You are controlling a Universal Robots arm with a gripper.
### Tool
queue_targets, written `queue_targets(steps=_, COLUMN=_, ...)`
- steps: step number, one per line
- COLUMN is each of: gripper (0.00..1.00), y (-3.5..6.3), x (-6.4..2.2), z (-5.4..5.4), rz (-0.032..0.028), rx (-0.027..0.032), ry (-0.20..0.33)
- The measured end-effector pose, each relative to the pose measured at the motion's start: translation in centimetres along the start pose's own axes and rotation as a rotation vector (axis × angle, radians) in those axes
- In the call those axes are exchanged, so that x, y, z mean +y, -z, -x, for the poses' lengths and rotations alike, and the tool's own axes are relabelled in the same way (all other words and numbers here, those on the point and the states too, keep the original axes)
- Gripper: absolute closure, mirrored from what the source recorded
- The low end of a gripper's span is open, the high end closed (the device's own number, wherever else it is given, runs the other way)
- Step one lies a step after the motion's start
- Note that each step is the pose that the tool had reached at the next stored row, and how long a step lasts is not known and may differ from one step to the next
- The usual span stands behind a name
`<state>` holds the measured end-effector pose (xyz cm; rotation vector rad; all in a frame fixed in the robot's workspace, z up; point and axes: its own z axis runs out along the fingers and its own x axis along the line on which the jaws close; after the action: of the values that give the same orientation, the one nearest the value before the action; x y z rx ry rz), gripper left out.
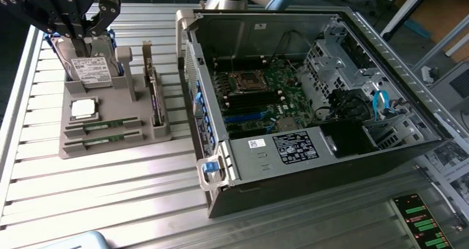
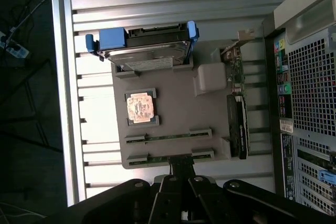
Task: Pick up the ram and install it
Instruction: 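Pick up the ram and move it above insertion slot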
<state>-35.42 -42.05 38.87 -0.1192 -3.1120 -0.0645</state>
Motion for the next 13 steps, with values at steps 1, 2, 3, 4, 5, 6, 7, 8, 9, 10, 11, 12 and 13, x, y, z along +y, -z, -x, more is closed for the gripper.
queue_targets(steps=1, gripper=0.89, y=0.0, x=0.0, z=0.0, rz=-0.0001, rx=0.0001, ry=0.002)
queue_targets(steps=2, gripper=0.89, y=0.0, x=0.0, z=0.0, rz=-0.0002, rx=0.0003, ry=0.005)
queue_targets(steps=3, gripper=0.89, y=0.0, x=0.0, z=0.0, rz=-0.0003, rx=0.0005, ry=0.011)
queue_targets(steps=4, gripper=0.89, y=0.0, x=0.0, z=0.0, rz=-0.0005, rx=0.0008, ry=0.02)
queue_targets(steps=5, gripper=0.89, y=0.0, x=0.0, z=0.0, rz=-0.0007, rx=0.0011, ry=0.027)
queue_targets(steps=6, gripper=0.89, y=0.0, x=0.0, z=0.0, rz=-0.0011, rx=0.0016, ry=0.037)
queue_targets(steps=7, gripper=0.89, y=0.0, x=0.0, z=0.0, rz=-0.0013, rx=0.0019, ry=0.047)
queue_targets(steps=8, gripper=0.89, y=0.0, x=0.0, z=0.0, rz=-0.0016, rx=0.0023, ry=0.059)
queue_targets(steps=9, gripper=0.89, y=0.0, x=0.0, z=0.0, rz=-0.002, rx=0.003, ry=0.073)
queue_targets(steps=10, gripper=0.89, y=0.0, x=0.0, z=0.0, rz=-0.0026, rx=0.0037, ry=0.093)
queue_targets(steps=11, gripper=0.89, y=0.0, x=0.0, z=0.0, rz=-0.003, rx=0.0043, ry=0.108)
queue_targets(steps=12, gripper=0.89, y=0.0, x=0.0, z=0.0, rz=-0.0036, rx=0.0052, ry=0.126)
queue_targets(steps=13, gripper=0.89, y=0.0, x=0.0, z=0.0, rz=-0.004, rx=0.0059, ry=0.143)
